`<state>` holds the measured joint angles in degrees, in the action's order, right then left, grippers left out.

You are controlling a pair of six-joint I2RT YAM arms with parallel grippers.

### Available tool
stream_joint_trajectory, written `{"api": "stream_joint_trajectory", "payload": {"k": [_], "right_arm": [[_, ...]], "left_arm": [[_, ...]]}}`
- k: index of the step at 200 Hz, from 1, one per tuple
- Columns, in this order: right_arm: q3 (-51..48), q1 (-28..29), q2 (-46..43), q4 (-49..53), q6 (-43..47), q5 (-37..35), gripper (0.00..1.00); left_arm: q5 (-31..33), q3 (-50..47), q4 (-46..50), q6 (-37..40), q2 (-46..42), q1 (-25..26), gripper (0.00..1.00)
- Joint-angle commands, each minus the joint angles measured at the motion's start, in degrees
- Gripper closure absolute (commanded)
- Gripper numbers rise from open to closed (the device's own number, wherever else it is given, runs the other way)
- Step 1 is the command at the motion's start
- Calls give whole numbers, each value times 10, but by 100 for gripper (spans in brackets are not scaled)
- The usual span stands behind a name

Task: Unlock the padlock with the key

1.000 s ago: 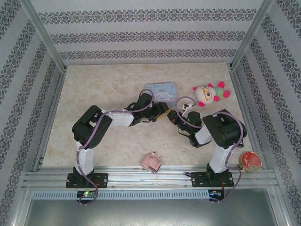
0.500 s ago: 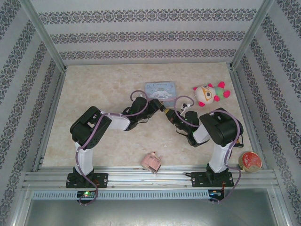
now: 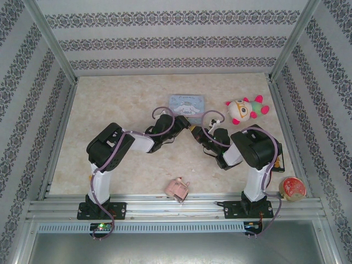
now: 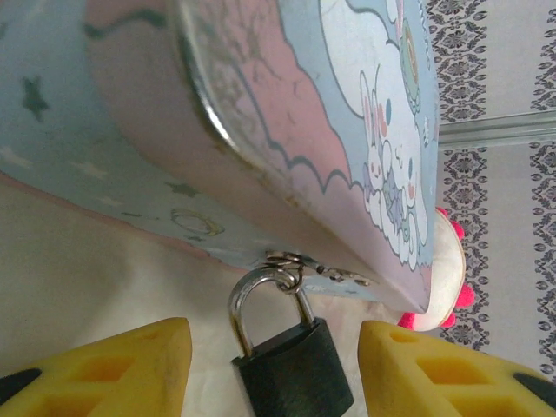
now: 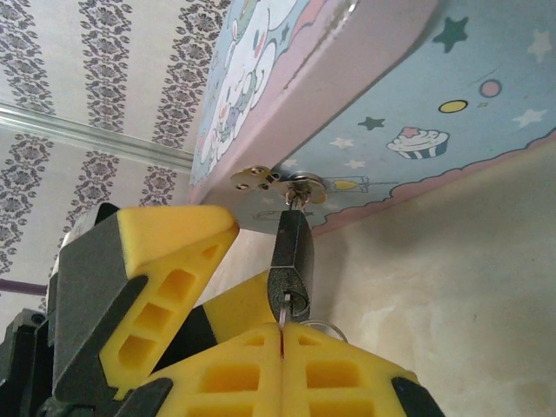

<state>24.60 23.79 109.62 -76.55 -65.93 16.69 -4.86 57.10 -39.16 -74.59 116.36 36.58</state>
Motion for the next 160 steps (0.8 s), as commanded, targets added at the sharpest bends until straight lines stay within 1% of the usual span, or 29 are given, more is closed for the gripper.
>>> {"api": "stream_joint_trajectory", "payload": {"k": [1,41,58,70,85,98,102,117,120,127,130,140,160], "right_arm": [[14,7,13,-28,-4,-11,100],[25,11,21,-28,-8,-10,100],[30,12,26,-28,-9,-10,100],[32,12,30,-28,-11,-10,100],[33,13,34,-28,-13,-10,100],[34,13,35,-29,-13,-10,100],[35,13,35,-28,-13,-11,100],[34,13,34,-28,-14,-12,100],[33,13,34,-28,-14,-12,100],[32,12,34,-28,-13,-14,100],[32,12,34,-28,-13,-13,100],[33,12,35,-28,-14,-14,100],[34,12,36,-28,-15,-12,100]], "left_arm": [[-4,25,-34,-20,27,-9,48],[-7,35,-27,-25,42,-10,52],[-11,41,-32,-27,48,-10,58],[-15,47,-35,-27,53,-10,60],[-18,53,-39,-23,57,-9,68],[-22,57,-39,-21,59,-9,70],[-23,57,-40,-20,61,-9,73],[-24,56,-43,-18,60,-11,74],[-24,54,-43,-16,60,-11,77],[-24,53,-43,-14,59,-11,78],[-24,52,-43,-12,59,-12,81],[-27,51,-44,-10,59,-13,84],[-36,51,-51,-8,60,-14,97]]}}
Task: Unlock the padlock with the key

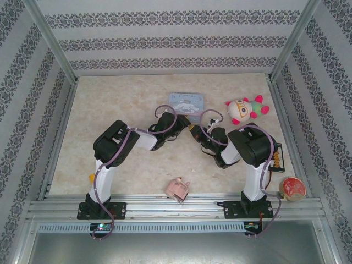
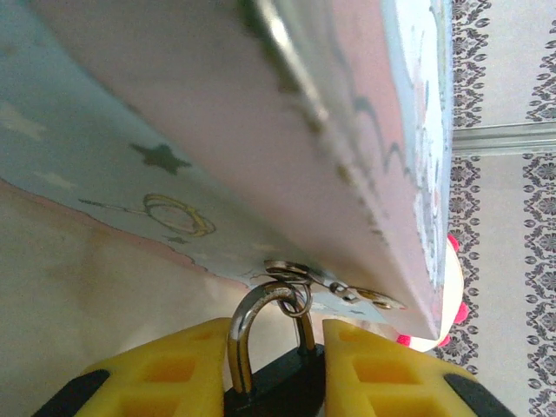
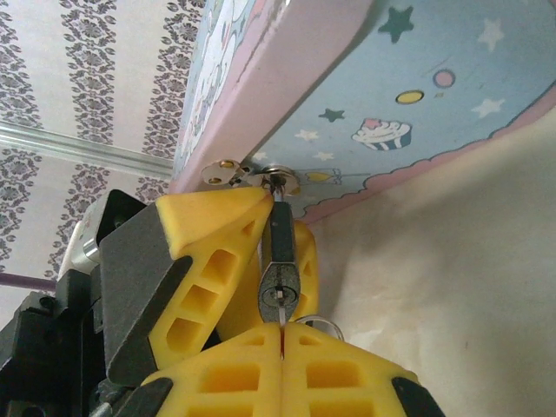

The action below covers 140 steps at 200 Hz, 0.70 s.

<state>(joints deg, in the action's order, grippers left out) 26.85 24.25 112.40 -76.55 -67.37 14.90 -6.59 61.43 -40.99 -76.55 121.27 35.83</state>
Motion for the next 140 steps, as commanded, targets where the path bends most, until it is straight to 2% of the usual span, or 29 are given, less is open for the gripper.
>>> {"api": "stream_joint_trajectory", "payload": {"k": [1,7,73,111,140], "right_arm": [[11,7,8,-29,0,6,100],[10,8,8,-28,-1,5,100],[-20,7,-15,-29,-42,-7,100],[-29,12,-17,-29,-88,-6,100],[-28,15,-24,-29,-85,0,100]], "left_arm": [[-20,8,-33,12,10,-7,98],[-25,8,-35,13,10,-7,100],[-97,-17,-21,28,-19,-2,100],[-133,-55,-17,31,-46,15,100],[-146,-77,-21,31,-56,32,100]]}}
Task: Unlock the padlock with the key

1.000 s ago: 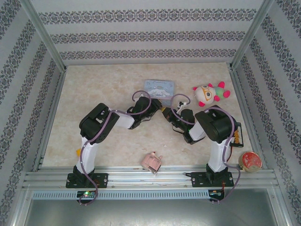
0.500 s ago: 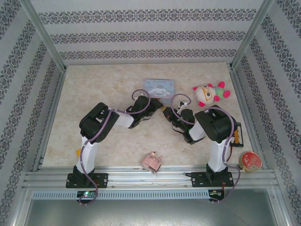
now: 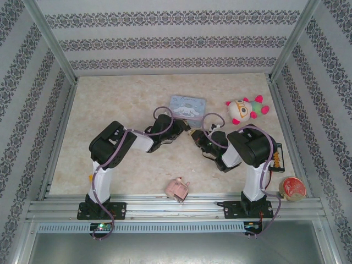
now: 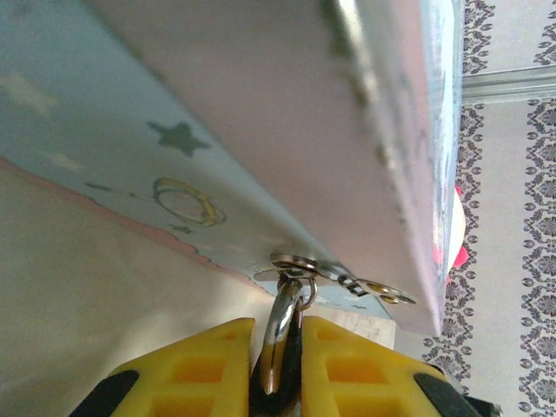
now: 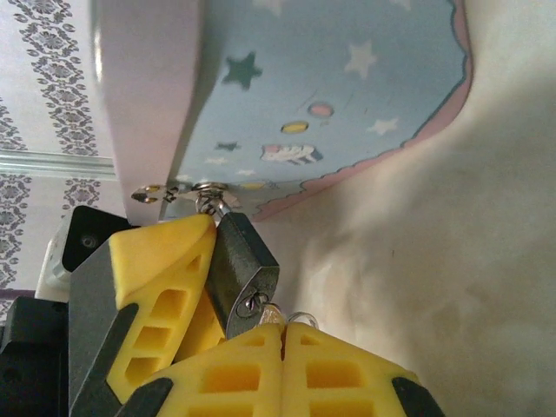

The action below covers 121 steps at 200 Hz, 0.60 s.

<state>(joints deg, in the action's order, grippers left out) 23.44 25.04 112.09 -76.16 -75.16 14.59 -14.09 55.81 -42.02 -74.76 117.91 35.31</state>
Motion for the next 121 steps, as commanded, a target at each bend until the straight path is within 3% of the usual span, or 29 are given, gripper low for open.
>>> {"api": "stream_joint_trajectory", "payload": {"k": [1,26,51,73,121], "right_arm": [[6,7,-22,-33,-7,3,100],[-5,10,-24,-32,8,4,100],[-33,12,-33,-32,24,0,81],[-72,13,-51,-32,41,-4,72],[-140,15,-152,45,111,-29,71]], "left_arm": [[-71,-21,-11,13,-22,38,100],[-47,-36,-17,13,-24,40,100],[-19,-37,-22,16,-23,38,100],[-3,-31,-17,25,-23,35,100],[-14,-15,22,46,-40,18,100]]}}
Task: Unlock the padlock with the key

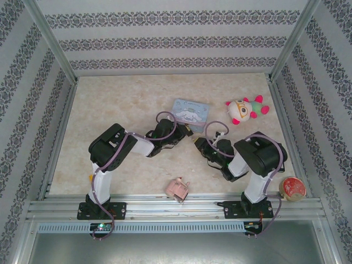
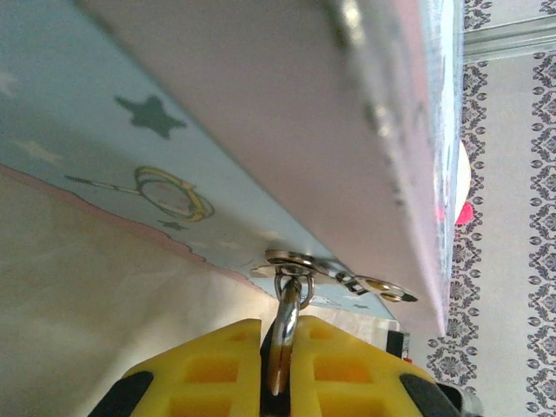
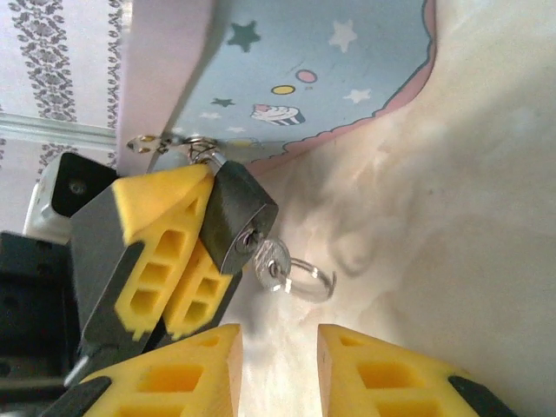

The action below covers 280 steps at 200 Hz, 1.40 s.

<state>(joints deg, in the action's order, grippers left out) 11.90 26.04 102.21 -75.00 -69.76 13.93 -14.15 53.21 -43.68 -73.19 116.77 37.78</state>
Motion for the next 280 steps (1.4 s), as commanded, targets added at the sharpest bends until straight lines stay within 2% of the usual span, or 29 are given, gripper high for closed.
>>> {"api": "stream_joint_trajectory", "payload": {"k": [1,19,39,47,64,82,105,133,216,280], "right_arm": [[-25,6,-55,36,59,-24,71],[-32,8,-117,108,98,-32,72],[-6,28,-210,281,167,-66,73],[17,45,-253,384,206,-96,73],[90,98,-337,611,296,-218,71],[127,119,-383,706,358,-275,71],[137,121,-404,746,408,-289,71],[149,135,-386,756,451,-305,72],[262,164,-201,742,536,-299,71],[312,164,-121,727,559,-282,70]], "left_arm": [[-14,12,42,33,-29,-7,100],[-26,34,113,70,-46,-11,100],[-41,52,163,93,-57,-17,100],[-46,58,179,98,-61,-19,100],[-57,70,202,103,-64,-23,100],[-72,79,208,93,-60,-28,100],[-92,92,216,81,-53,-32,100],[-102,107,245,80,-55,-34,100],[-145,120,244,44,-37,-38,100],[-155,120,241,39,-36,-42,100]]}}
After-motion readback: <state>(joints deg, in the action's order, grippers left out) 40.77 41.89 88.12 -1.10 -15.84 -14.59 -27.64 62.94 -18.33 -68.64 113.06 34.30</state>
